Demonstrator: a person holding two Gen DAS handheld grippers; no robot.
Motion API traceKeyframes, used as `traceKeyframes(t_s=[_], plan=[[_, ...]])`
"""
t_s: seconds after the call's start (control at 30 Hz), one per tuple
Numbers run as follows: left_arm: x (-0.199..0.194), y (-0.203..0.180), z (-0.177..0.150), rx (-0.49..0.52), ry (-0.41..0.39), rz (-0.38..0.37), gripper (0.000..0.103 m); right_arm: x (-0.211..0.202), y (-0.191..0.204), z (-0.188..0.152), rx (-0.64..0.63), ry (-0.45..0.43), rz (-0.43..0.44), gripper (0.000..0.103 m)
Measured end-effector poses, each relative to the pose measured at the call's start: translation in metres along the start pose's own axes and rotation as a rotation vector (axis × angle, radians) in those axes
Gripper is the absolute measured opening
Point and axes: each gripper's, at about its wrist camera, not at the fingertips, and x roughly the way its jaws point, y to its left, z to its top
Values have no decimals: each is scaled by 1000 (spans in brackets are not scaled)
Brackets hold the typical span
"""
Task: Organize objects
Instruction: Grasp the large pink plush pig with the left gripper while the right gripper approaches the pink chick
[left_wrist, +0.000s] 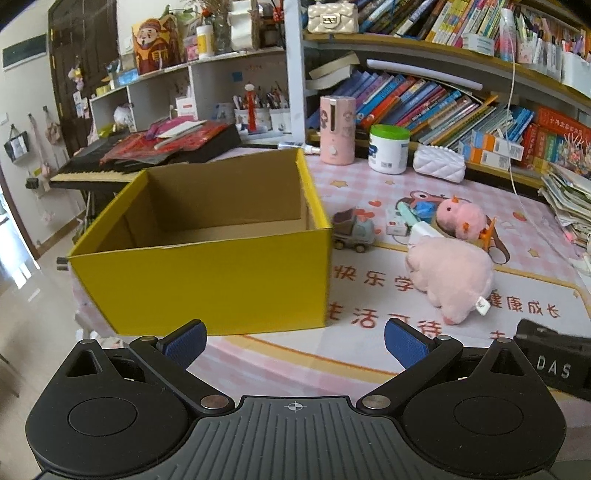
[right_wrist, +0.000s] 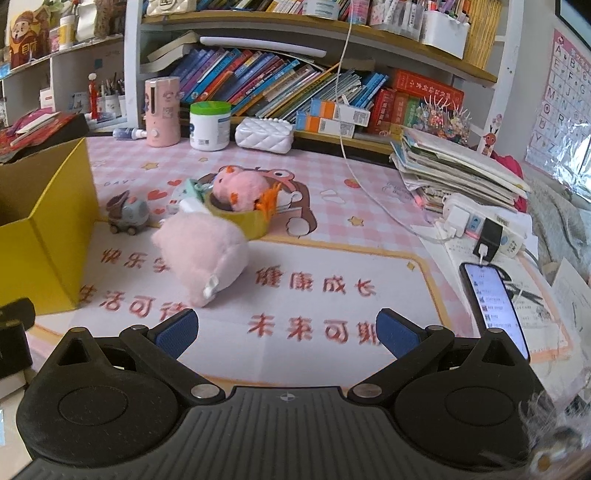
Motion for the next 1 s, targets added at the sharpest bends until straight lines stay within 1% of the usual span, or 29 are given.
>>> traceKeyframes(t_s=[0.33,0.43,0.53,0.7,0.77,0.87,1.0], plan=[[18,-43,9,4,7,-16,103,28,-36,34,13,-102,60,103],[23,-58,10,15,13,-19,103,38,-46,42,7,-114,81,103],[25,-74,12,29,1,-18,103,48,-55,49,6,-113,100,103],[29,-98,18,67,-15,-8,103,60,-73,60,25,-138,121,103],[30,-107,19,84,-38,-7,103,64,-81,63,32,-150,124,103],[32,-119,21,87,-73,-23,103,69,-92,68,40,-156,134,103],[40,-130,30,44,-49,-65,103,75,-108,70,52,-159,138,103]])
